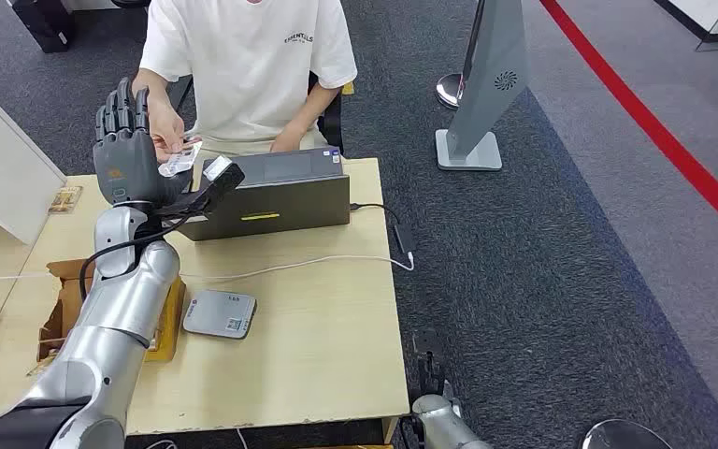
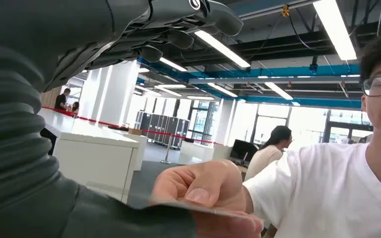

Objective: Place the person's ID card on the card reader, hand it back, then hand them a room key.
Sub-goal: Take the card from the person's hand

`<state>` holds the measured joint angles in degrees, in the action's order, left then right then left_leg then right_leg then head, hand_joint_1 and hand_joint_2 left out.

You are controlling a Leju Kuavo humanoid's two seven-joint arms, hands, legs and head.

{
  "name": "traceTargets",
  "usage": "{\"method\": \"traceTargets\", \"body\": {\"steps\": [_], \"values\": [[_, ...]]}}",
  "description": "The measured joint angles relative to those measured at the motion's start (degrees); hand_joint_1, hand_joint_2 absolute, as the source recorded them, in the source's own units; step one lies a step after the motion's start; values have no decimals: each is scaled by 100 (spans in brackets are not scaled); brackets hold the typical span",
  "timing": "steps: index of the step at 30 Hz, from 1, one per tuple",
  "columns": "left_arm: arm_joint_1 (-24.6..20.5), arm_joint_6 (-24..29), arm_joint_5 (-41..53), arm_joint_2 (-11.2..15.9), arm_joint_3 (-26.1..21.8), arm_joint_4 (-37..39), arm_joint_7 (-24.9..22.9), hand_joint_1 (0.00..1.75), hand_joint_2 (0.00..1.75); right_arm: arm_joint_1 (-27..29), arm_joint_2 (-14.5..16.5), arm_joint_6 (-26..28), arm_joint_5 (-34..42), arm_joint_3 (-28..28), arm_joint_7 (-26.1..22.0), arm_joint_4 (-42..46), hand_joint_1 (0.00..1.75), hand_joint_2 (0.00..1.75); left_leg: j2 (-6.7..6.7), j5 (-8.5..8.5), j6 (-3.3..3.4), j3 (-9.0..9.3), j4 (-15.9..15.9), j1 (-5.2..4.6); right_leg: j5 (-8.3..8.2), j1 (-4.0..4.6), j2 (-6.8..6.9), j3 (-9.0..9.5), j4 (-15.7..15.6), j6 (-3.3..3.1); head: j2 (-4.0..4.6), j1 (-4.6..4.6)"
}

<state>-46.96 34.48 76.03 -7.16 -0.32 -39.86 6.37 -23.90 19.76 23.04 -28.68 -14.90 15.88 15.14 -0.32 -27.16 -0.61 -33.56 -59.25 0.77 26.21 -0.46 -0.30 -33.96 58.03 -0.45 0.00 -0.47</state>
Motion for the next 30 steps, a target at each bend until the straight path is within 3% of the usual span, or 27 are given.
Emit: {"method": "traceTargets", "body": {"steps": [30], "values": [[30, -300, -502, -46, 283, -15, 120, 175, 175, -65, -83, 65, -155, 134, 94, -45, 0, 175, 4, 0, 0, -6, 0, -1, 0, 0, 6, -4, 0, 0, 0, 0]]}}
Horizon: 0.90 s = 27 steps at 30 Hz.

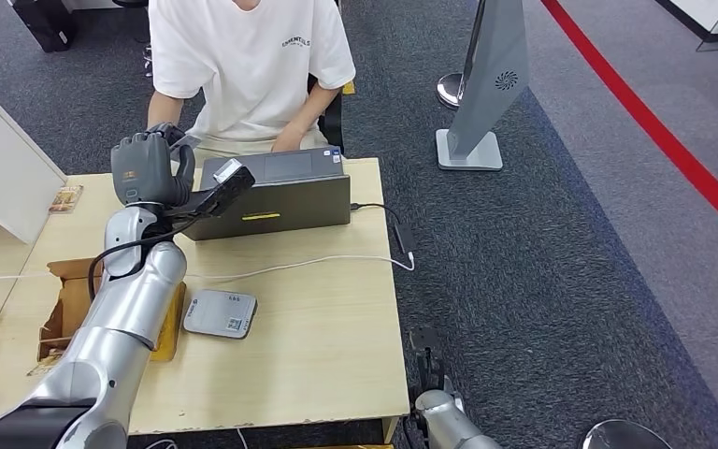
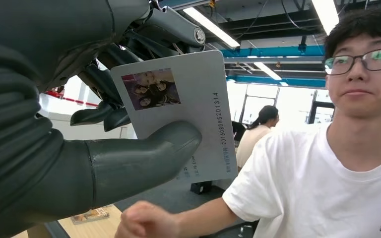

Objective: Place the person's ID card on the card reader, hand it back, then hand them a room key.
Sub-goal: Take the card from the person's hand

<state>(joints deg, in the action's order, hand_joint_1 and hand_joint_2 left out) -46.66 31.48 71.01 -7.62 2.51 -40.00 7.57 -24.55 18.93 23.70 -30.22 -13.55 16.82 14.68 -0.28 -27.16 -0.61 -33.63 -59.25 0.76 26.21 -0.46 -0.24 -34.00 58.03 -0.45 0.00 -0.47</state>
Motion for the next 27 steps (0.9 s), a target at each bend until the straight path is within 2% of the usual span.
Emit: {"method": "traceTargets", "body": {"steps": [5, 11, 18, 22, 27], "values": [[313, 19, -167, -144, 238, -608, 268, 175, 175, 23, 3, 78, 7, -3, -17, 1, 0, 175, 2, -1, 0, -2, 0, -2, 0, -3, 2, 0, -1, 0, 0, -1], [1120, -230, -459, -285, 840, -2332, 323, 175, 175, 95, -2, 131, 51, -14, -28, 1, 0, 175, 2, -3, 3, -11, 0, -4, 2, -6, 1, -8, -4, 2, 0, 1], [1982, -373, -588, -256, 1751, -4401, 258, 175, 175, 179, -62, 154, 110, -51, -64, 8, 0, 175, 2, -5, 5, -18, 1, -4, 2, -6, 2, -15, -5, 3, 0, 0], [2336, -532, -609, -157, 2095, -4933, 232, 175, 175, 206, -109, 198, 180, -100, -110, 12, 0, 175, 1, -5, 5, -17, 1, -4, 2, -6, 2, -15, -5, 3, 0, 0], [2738, -664, -503, 17, 2357, -5008, 102, 175, 175, 227, -162, 236, 246, -209, -156, 31, 0, 175, 1, -4, 5, -16, 1, -4, 2, -6, 2, -17, -4, 3, 0, -1]]}}
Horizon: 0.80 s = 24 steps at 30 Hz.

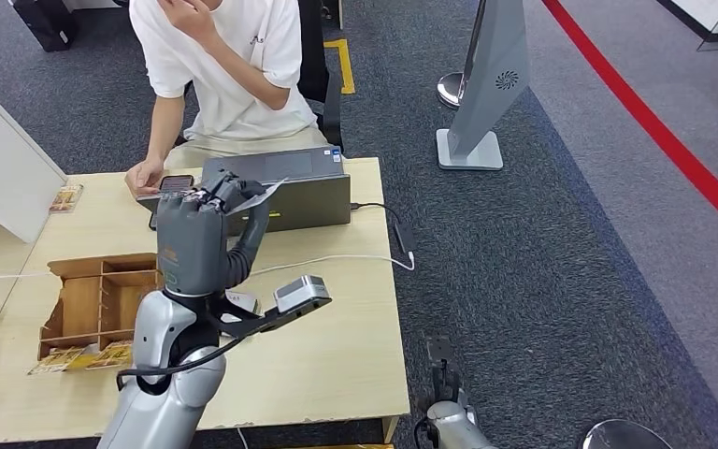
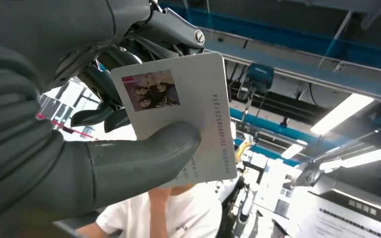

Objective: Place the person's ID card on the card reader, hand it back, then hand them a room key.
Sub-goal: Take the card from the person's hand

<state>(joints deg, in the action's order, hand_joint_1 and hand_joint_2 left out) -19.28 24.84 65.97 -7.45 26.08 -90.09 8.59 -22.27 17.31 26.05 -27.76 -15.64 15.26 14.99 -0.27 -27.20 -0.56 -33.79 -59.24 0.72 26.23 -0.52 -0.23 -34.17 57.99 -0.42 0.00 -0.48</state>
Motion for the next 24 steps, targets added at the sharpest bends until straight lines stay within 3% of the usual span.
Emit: {"method": "traceTargets", "body": {"steps": [3, 6, 13, 24], "values": [[58, -243, 172, 80, 93, 252, -268, 175, 175, 2, -24, 1, -10, -53, 7, 7, 0, 175, 1, 0, 0, 0, 0, 0, 0, 0, 0, 0, 0, 0, 0, 0], [30, -292, 403, 119, 123, 1051, -583, 175, 175, 0, -30, 0, -77, -106, 49, 17, 0, 175, -4, 1, 0, 1, 0, -1, -2, -1, -4, -1, 0, 0, 0, -1], [-40, -96, 492, 135, 124, 2384, -683, 175, 175, -1, -37, 9, -172, -139, 85, 28, 0, 175, -4, 4, 2, -4, -1, -1, -4, -1, -4, -5, 0, 1, 0, -1], [-109, -78, 657, 136, 80, 3188, -972, 175, 175, 2, -37, 75, -214, -198, 85, 26, 0, 175, -3, 4, 2, -7, 0, -1, -3, -1, -1, -6, 0, 2, 0, -2]]}}
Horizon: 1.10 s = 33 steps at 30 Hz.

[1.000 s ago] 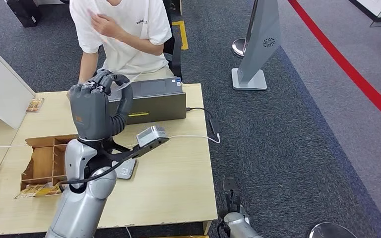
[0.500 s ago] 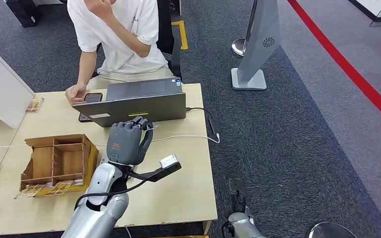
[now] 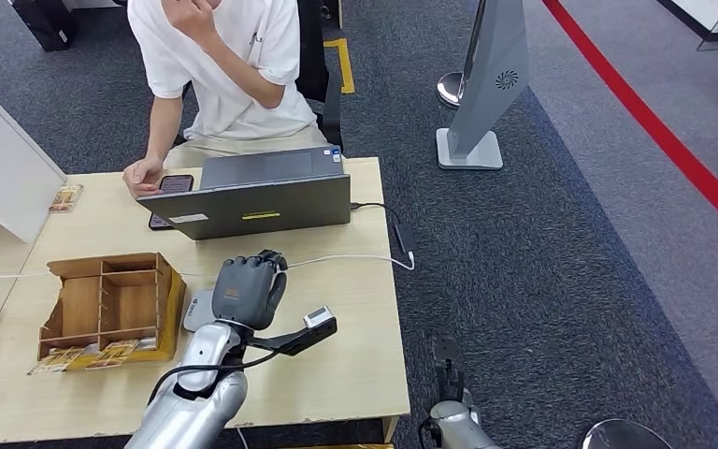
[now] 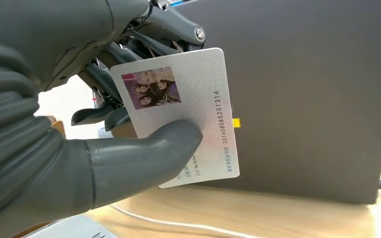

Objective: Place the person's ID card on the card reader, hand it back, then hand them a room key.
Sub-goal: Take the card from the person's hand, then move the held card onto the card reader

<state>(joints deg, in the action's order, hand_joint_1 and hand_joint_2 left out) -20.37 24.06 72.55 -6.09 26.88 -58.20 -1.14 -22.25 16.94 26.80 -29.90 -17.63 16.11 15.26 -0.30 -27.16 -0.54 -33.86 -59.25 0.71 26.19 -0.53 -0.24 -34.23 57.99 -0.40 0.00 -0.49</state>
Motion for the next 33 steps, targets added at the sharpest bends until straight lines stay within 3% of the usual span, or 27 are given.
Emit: {"method": "traceTargets", "body": {"steps": [15, 25, 33], "values": [[140, 77, 432, 129, -78, 66, -238, 175, 175, 33, -7, 28, 10, -172, -14, 2, 0, 175, 0, 0, 0, -2, 1, 0, 0, 0, 1, 0, 1, 0, 0, -1], [757, 4, 509, 422, -89, -886, -195, 175, 175, 104, -121, 28, 35, -339, -50, 16, 0, 175, 3, -1, 0, -4, 1, 0, 2, 0, 2, -2, 0, 1, 0, 0], [959, -17, 513, 545, -89, -1303, -195, 175, 175, 140, -174, 28, 34, -375, -50, 31, 0, 175, 4, 0, 0, -5, 1, 0, 1, 0, 3, -2, 0, 1, 0, 0]]}}
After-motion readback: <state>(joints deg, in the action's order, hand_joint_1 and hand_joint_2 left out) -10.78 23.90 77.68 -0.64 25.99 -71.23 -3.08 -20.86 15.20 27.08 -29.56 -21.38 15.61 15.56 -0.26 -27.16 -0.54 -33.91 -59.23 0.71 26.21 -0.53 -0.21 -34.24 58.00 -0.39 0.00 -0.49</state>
